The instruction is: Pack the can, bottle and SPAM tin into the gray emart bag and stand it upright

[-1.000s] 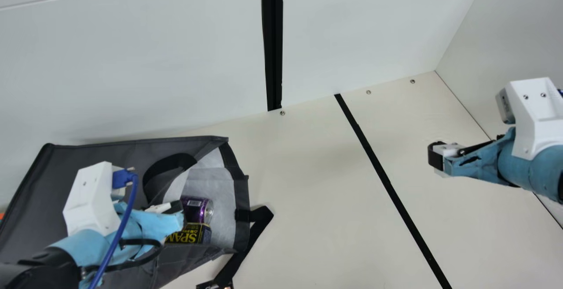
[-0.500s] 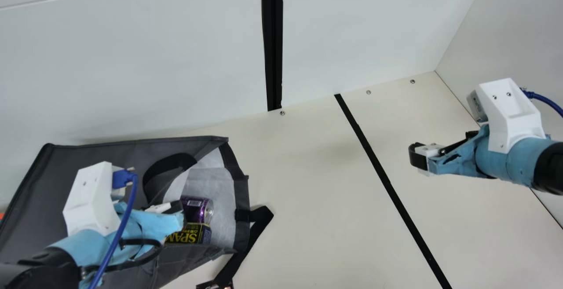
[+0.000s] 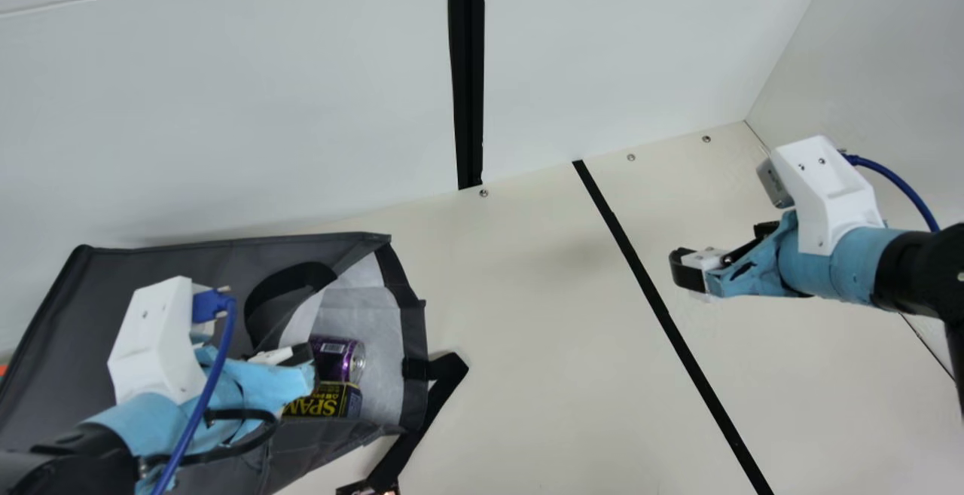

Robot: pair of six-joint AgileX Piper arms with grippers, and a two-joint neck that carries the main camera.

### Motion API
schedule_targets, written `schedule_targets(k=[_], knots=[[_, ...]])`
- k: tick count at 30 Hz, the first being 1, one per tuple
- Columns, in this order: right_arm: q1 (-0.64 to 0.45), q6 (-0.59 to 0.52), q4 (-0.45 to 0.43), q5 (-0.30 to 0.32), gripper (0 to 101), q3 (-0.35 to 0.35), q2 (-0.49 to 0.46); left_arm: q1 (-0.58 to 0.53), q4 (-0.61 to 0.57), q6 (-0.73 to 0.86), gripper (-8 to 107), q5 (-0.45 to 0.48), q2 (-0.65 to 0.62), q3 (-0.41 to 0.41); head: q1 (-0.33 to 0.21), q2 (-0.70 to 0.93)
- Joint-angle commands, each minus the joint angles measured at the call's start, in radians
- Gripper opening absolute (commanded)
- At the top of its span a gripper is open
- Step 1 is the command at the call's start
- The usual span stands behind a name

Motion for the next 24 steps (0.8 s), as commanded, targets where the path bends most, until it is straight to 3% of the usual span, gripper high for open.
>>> schedule_targets(k=[1,24], knots=[[0.004,-0.019,0.017,-0.002,95,0.004,0.007,0.000,0.000,0.000,-8,0.000,0.000,0.000,-0.023,-0.002],[0.071,-0.166,0.163,-0.043,95,0.028,0.137,0.000,0.000,0.000,-8,0.000,0.000,0.000,-0.023,-0.002]])
